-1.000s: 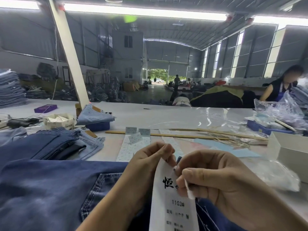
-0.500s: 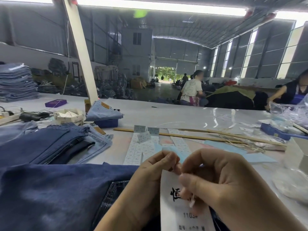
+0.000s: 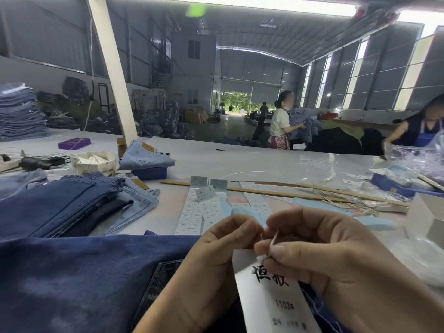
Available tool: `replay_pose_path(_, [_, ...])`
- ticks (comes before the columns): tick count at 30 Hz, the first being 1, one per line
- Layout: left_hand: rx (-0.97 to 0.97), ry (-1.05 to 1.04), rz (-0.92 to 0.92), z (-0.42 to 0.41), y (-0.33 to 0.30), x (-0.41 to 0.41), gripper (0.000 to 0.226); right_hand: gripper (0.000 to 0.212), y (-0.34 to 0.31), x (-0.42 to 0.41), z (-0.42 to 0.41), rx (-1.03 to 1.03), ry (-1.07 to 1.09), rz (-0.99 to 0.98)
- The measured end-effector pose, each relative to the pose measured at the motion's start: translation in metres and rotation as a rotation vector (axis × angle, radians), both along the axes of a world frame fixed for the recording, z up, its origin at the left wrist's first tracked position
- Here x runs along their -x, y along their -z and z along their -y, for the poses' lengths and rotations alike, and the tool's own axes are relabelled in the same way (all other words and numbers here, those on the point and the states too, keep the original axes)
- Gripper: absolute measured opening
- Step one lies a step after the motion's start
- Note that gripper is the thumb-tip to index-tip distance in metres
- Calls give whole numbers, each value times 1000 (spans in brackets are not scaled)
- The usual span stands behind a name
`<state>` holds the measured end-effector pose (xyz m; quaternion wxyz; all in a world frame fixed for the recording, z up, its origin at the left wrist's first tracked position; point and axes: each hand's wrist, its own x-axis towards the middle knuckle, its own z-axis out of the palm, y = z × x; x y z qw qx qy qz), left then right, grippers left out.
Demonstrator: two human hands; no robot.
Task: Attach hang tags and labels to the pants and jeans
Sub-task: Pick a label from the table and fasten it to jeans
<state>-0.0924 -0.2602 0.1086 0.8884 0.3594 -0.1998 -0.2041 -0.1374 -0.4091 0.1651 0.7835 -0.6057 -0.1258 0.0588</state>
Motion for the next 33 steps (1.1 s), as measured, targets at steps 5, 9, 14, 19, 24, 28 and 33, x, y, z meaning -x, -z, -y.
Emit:
replay_pose_path(5, [-30,-32,-6,1,-1,3,11,30,-2,2,0,112,30,71])
replay_pose_path(9, [3,-15,27,0,0,3,37,32,0,4,-3,180,96,121])
replay_pose_path(14, [-6,-65,89,1,4,5,40,31,5,5,-5,239,196,173])
replay_pose_path(19, [-153,-210,281,-2,0,8,32,37,10,9,-3,188,269,194])
replay_pose_path(24, [-408,-465,628,-8,-9,18,13,37,12,15,0,151,333,199])
replay_pose_path(28, [-682,-730,740,-7,-13,33,18,25,14,19,1,155,412,213])
replay_pose_path(33, [-828,-902,845,-5,-13,48,23,19,16,23,-2,126,477,210])
